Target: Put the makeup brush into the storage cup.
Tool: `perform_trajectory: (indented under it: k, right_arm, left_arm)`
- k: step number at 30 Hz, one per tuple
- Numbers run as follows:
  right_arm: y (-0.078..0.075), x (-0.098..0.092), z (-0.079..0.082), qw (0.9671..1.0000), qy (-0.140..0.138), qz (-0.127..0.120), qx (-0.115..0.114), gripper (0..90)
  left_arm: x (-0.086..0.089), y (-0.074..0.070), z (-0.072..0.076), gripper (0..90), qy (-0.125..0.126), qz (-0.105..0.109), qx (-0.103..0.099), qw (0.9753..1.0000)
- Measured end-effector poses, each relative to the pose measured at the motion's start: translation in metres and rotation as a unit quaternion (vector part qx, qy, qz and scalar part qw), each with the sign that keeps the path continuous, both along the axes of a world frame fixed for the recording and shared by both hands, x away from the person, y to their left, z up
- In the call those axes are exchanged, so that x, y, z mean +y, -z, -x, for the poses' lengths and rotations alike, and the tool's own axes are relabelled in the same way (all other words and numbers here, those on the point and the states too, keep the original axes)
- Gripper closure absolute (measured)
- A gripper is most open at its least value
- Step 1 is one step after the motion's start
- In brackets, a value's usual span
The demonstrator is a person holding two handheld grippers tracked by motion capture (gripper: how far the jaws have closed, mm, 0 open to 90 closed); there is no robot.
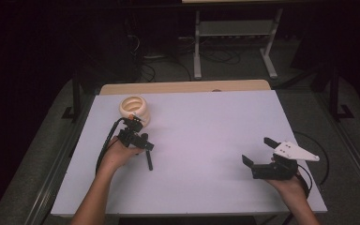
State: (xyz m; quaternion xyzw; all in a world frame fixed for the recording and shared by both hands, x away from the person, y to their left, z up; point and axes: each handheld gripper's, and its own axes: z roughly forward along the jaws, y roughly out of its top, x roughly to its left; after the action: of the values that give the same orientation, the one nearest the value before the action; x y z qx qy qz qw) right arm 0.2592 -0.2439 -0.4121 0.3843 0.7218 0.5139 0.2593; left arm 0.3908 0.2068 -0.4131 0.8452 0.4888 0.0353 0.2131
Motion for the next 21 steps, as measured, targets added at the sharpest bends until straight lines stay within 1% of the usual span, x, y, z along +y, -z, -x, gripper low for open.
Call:
perform_trajectory:
  k: [1,2,3,4,7,8,11,14,15,19,21]
  right_arm:
    - [-0.0001,0.0002,0.0002,1.0000,0.000,0.000,0.001,0.0]
    - [0.0002,-0.0002,-0.0010,1.0000,-0.002,0.002,-0.006,0.0]
    - [0.0002,0.0003,-0.0003,1.0000,0.000,-0.001,0.000,0.0]
    - [0.0003,0.0001,-0.0006,1.0000,-0.001,0.001,-0.003,0.0]
    - [0.0003,-0.0003,-0.0002,1.0000,-0.001,0.002,-0.002,0.0]
    - [0.0001,-0.0003,0.0003,1.0000,0.000,0.001,0.001,0.0]
    - [0.0001,-0.0006,0.0000,1.0000,0.000,0.001,-0.001,0.0]
    - [0.0000,-0.0003,0.0000,1.0000,0.000,0.000,0.000,0.0]
    - [0.0001,-0.0004,-0.0004,1.0000,-0.001,0.001,-0.002,0.0]
    - [0.0004,-0.0004,-0.0006,1.0000,-0.001,0.003,-0.004,0.0]
    - [0.0001,-0.0003,0.0001,1.0000,0.000,0.001,0.000,0.0]
  left_arm:
    - [0.0001,0.0006,0.0000,39.0,0.003,-0.002,0.002,1.0000]
    - [0.0000,0.0010,-0.0001,40.2,0.004,-0.002,0.003,1.0000]
    - [0.0002,0.0014,-0.0003,41.0,0.004,-0.003,0.004,1.0000]
    - [-0.0001,0.0017,-0.0002,42.2,0.001,-0.003,0.006,1.0000]
    - [-0.0008,0.0023,-0.0003,43.7,0.000,-0.005,0.009,1.0000]
    - [-0.0008,0.0023,-0.0002,44.4,0.002,-0.006,0.009,0.9999]
    - [-0.0015,0.0030,-0.0002,46.4,0.005,-0.008,0.010,0.9999]
    - [-0.0024,0.0039,-0.0003,50.2,0.004,-0.013,0.013,0.9998]
    - [-0.0032,0.0046,-0.0001,50.5,0.000,-0.009,0.012,0.9999]
    - [-0.0031,0.0044,-0.0003,51.7,0.004,-0.016,0.013,0.9998]
    - [-0.0031,0.0044,-0.0001,52.5,0.006,-0.019,0.013,0.9997]
